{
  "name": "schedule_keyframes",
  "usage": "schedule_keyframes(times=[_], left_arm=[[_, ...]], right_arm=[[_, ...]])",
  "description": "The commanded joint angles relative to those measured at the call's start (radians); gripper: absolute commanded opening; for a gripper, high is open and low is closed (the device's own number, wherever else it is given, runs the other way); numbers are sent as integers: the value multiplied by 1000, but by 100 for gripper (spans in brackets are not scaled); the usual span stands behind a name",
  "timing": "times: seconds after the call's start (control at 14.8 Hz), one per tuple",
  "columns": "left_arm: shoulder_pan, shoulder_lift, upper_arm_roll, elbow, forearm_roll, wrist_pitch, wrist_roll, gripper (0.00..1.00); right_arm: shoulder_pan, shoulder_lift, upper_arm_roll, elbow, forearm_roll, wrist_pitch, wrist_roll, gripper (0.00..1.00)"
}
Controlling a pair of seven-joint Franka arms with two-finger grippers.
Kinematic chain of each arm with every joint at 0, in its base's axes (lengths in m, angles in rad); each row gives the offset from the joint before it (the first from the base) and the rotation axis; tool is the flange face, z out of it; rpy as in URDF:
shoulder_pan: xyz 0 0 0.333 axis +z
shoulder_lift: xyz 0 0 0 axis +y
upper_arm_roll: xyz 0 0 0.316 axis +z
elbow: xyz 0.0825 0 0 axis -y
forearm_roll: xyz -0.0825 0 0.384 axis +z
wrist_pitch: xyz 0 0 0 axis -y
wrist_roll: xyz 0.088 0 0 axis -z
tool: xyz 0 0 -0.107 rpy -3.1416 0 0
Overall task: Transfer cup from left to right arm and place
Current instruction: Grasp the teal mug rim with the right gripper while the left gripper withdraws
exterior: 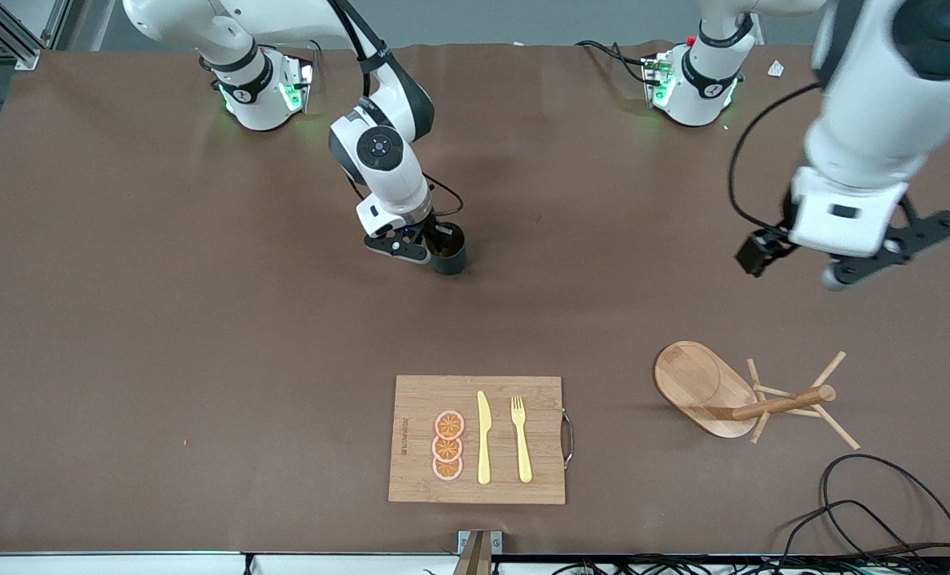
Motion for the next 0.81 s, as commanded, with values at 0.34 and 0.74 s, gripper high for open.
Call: schedule_keyframes(times=[0.34,0.74], left_arm=[[163,-87,46,-38,-186,-9,428,100],[210,-251,43,-230,-213,-12,546,100]], right_arm=[[-2,0,-12,13,8,-24,-211,2],[-108,-45,-21,-8,5,-102,-651,2]])
